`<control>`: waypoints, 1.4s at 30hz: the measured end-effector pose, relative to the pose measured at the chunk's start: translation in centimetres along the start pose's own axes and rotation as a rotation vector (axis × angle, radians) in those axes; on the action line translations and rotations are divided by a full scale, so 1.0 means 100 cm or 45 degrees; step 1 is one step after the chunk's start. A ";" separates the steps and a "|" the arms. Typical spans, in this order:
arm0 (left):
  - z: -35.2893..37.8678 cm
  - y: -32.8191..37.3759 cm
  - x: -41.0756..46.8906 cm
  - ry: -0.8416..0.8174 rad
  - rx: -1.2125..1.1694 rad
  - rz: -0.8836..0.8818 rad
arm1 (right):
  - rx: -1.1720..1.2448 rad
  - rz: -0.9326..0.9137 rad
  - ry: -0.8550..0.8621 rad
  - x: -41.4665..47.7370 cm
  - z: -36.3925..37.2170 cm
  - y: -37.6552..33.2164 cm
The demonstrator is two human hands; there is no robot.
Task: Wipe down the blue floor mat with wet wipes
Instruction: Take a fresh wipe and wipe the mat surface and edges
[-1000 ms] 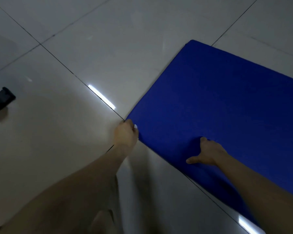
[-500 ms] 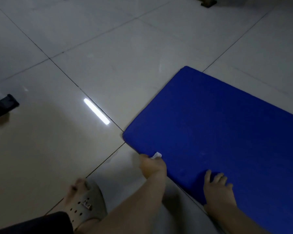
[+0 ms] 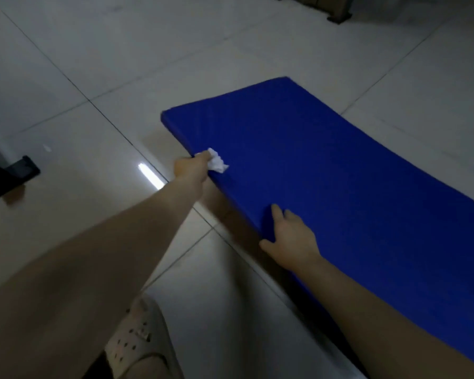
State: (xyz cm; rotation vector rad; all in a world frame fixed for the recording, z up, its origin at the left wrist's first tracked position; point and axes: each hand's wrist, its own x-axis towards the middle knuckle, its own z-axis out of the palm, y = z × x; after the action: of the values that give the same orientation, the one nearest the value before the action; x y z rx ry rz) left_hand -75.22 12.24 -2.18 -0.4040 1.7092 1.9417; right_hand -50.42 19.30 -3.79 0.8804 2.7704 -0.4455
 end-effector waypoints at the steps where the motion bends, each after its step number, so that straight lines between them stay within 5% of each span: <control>1: -0.006 0.016 0.017 0.017 -0.085 -0.033 | 0.024 -0.068 0.027 0.013 0.001 -0.013; 4: -0.026 0.037 0.070 0.125 -0.313 -0.114 | -0.029 -0.081 -0.184 0.053 0.004 -0.030; 8: -0.064 0.015 0.109 0.177 0.452 0.019 | -0.139 0.196 -0.424 0.092 0.002 0.005; 15: -0.092 -0.032 0.123 0.393 1.377 0.493 | -0.322 0.100 -0.762 0.141 0.021 0.014; 19: -0.089 -0.048 0.123 0.298 1.715 0.700 | -0.355 0.105 -0.807 0.145 0.021 0.012; 22: -0.085 -0.058 0.122 0.310 1.720 0.760 | -0.358 0.091 -0.799 0.145 0.023 0.012; 26: -0.086 -0.052 0.120 0.300 1.295 0.499 | -0.331 0.116 -0.772 0.144 0.017 0.010; 34: -0.083 -0.080 0.076 -0.165 1.530 0.674 | -0.303 0.103 -0.762 0.141 0.018 0.012; 39: -0.084 -0.049 0.130 0.252 1.454 0.620 | -0.274 0.089 -0.739 0.141 0.024 0.016; 42: -0.075 -0.050 0.134 0.266 1.410 0.552 | -0.292 0.087 -0.741 0.144 0.023 0.017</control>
State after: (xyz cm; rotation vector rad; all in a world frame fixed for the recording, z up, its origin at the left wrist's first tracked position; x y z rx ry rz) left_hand -84.29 7.66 -14.81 0.2103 2.8308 0.8942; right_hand -60.72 27.45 -10.32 0.6579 2.1977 -0.3018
